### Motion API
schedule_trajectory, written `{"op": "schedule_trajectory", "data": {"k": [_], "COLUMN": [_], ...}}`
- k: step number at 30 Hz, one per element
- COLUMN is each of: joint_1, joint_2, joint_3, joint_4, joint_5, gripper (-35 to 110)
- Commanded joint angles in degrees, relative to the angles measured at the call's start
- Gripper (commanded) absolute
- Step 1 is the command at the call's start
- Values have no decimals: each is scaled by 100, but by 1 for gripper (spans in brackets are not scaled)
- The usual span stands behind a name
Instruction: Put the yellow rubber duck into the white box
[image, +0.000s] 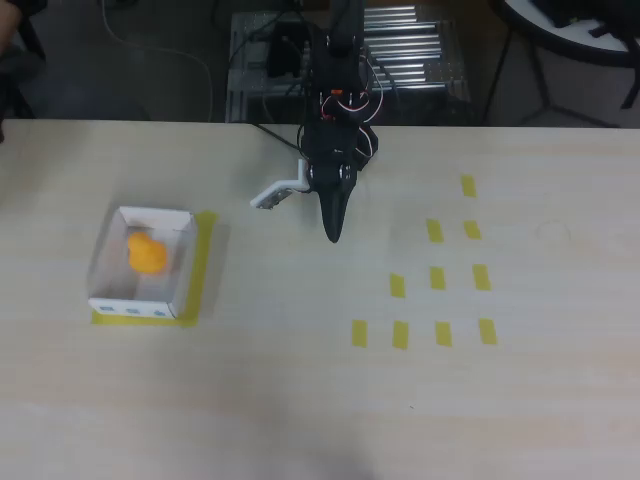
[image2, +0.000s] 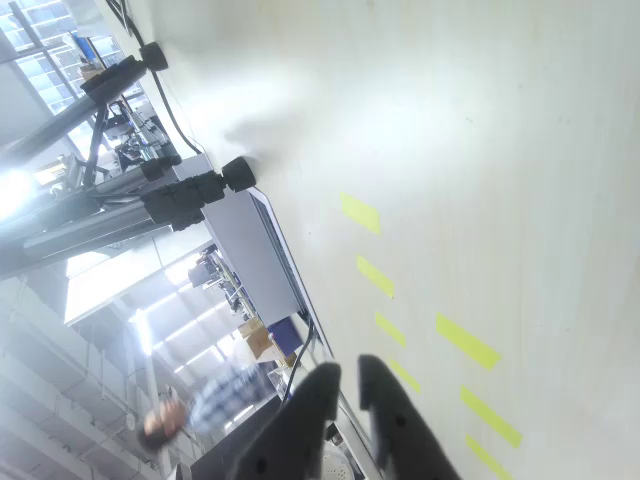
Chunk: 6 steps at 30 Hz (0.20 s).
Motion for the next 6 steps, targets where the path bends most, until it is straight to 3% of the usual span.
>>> {"op": "schedule_trajectory", "data": {"k": [1,6], "joint_1": [105,105], "joint_2": [290,290], "joint_3": [387,387], "joint_4": [35,35], "joint_5": [18,18], "gripper": [0,0]}}
